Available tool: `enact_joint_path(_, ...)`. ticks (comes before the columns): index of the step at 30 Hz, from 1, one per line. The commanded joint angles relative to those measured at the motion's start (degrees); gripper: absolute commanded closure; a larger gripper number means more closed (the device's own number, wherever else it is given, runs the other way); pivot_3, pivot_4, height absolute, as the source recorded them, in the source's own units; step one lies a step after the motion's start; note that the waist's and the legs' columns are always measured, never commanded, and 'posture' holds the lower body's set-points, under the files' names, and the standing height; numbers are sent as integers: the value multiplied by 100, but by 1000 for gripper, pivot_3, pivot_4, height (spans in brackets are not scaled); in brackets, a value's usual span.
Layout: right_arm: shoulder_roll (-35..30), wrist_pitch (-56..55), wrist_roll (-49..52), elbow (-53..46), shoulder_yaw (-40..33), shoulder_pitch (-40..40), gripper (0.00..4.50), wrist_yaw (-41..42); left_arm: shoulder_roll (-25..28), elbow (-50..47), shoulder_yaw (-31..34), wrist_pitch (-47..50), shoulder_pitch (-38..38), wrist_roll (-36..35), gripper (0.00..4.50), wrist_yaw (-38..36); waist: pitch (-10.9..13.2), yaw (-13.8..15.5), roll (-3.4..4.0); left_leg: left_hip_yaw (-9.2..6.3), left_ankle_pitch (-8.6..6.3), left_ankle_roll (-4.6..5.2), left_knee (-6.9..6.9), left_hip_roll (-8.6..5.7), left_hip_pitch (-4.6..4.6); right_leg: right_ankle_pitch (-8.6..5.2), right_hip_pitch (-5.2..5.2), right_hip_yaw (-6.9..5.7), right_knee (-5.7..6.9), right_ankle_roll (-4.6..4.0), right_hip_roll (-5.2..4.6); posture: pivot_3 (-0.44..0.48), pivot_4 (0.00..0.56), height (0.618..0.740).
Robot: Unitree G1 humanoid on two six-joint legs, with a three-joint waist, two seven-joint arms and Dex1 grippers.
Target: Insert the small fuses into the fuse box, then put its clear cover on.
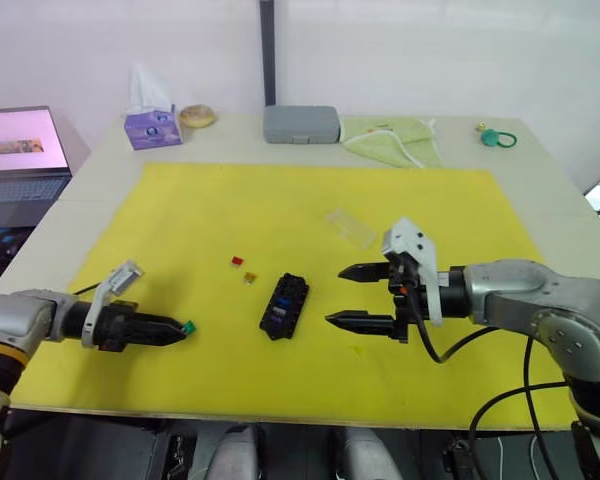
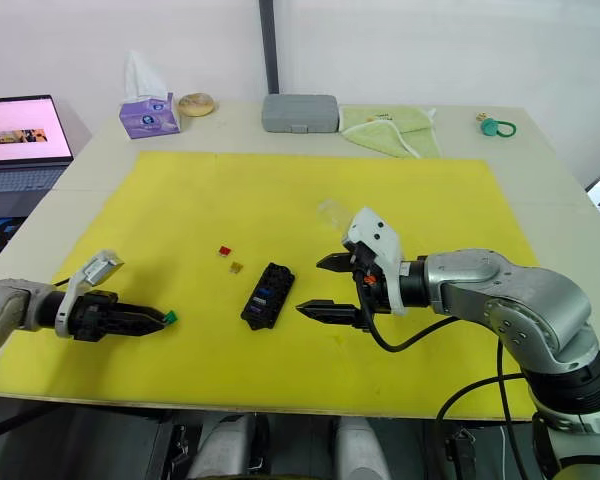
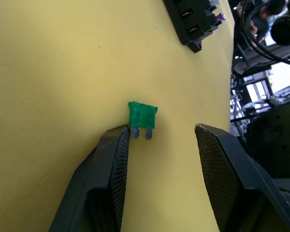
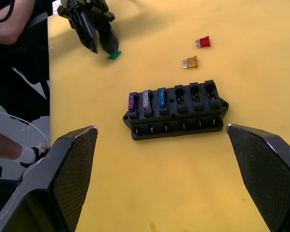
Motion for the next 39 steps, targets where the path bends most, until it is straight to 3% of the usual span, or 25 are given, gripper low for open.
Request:
enact_joint_path(1,39,-95,-7,-136,-106,-12,0,-20,-249,-134,67,94,4,161,2248,-8,-1,11,1,0,0,0,0,-1,0,0,1,0,0,0,-1,0,150,737)
enact_joint_path(6,50,-86,2,-153,-119,-5,0,-59,-598,-200,239,274,-32,254,2248,115,-2,113,4,1,0,0,1,-4,0,0,2,2,-2,0,-4,0,150,737)
enact_joint_path(9,60,-73,9,-174,-128,12,0,-89,-740,-158,355,359,-19,342,3086,188,-2,132,4,3,0,0,3,-9,-3,0,9,3,-9,0,-8,0,150,737)
enact_joint_path(12,62,-63,23,-206,-142,47,0,-113,-820,-194,457,488,48,350,4458,240,-3,124,5,2,0,0,6,-10,-5,0,9,3,-10,0,-9,0,150,737)
enact_joint_path(23,20,-91,24,-235,-168,150,0,-78,-713,-541,1023,764,312,204,4458,280,-4,94,7,-7,0,0,5,-6,-2,0,9,4,-7,0,-4,0,150,737)
enact_joint_path(29,484,452,1186,249,-729,-269,0,-648,-717,-1247,2250,1563,99,-685,4458,871,2,55,-3,-19,0,0,6,6,-4,0,8,1,-5,1,-2,0,150,737)
enact_joint_path(34,1024,665,2053,944,-993,-893,0,-1454,-1311,-1689,3156,2099,-179,-1472,4458,1887,1,-33,-3,-22,0,0,5,6,-2,1,8,0,-1,2,-3,0,150,737)
enact_joint_path(39,1840,543,2504,1715,-924,-1821,0,-2350,-2370,-2056,3924,2263,-819,-2406,4458,3293,1,-68,-3,-24,2,-3,5,6,-2,2,6,0,4,3,1,0,150,737)
